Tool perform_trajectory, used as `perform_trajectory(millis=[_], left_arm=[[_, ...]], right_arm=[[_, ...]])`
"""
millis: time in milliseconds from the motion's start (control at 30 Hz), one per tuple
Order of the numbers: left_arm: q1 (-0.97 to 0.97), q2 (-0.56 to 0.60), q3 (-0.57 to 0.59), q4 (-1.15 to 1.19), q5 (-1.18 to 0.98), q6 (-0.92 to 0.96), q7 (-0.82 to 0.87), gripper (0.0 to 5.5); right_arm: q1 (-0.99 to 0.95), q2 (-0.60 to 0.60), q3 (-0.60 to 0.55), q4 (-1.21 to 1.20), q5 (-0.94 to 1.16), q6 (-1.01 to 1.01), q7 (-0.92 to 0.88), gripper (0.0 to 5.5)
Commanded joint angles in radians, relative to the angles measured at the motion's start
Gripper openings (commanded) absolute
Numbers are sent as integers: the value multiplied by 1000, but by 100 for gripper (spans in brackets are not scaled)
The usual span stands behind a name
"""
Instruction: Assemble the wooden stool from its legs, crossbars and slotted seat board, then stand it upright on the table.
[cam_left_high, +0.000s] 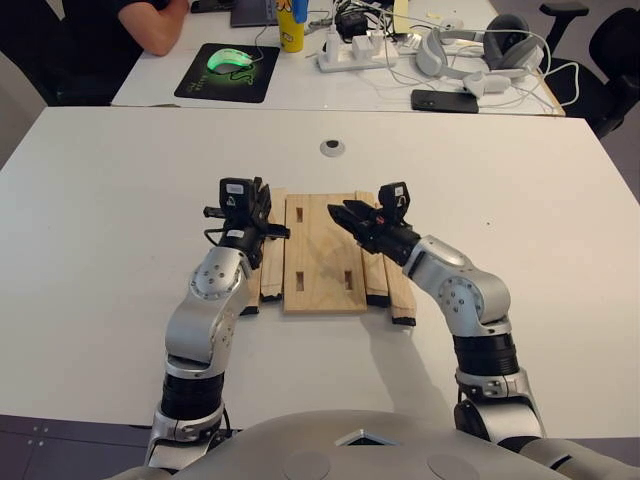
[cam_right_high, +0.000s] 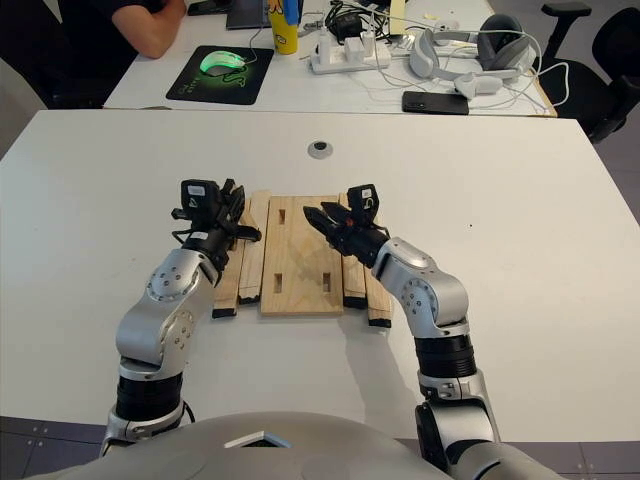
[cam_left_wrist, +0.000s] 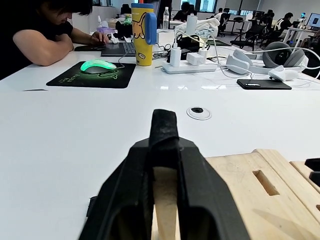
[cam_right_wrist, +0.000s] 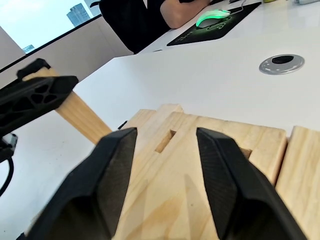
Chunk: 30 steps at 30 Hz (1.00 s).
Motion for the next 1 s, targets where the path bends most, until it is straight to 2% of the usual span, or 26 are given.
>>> perform_trajectory(millis=[33, 367, 1000], left_arm=[[74, 24, -55, 52, 41, 4, -26, 41], [210, -22, -46, 13, 53, -31, 0, 41], [127, -2, 11, 52, 40, 23, -63, 41]], right_arm=[[-20, -20, 16, -35, -3, 39, 18, 219], [12, -42, 45, -101, -3, 104, 28, 219], [55, -45, 97, -139, -61, 94, 11, 219]])
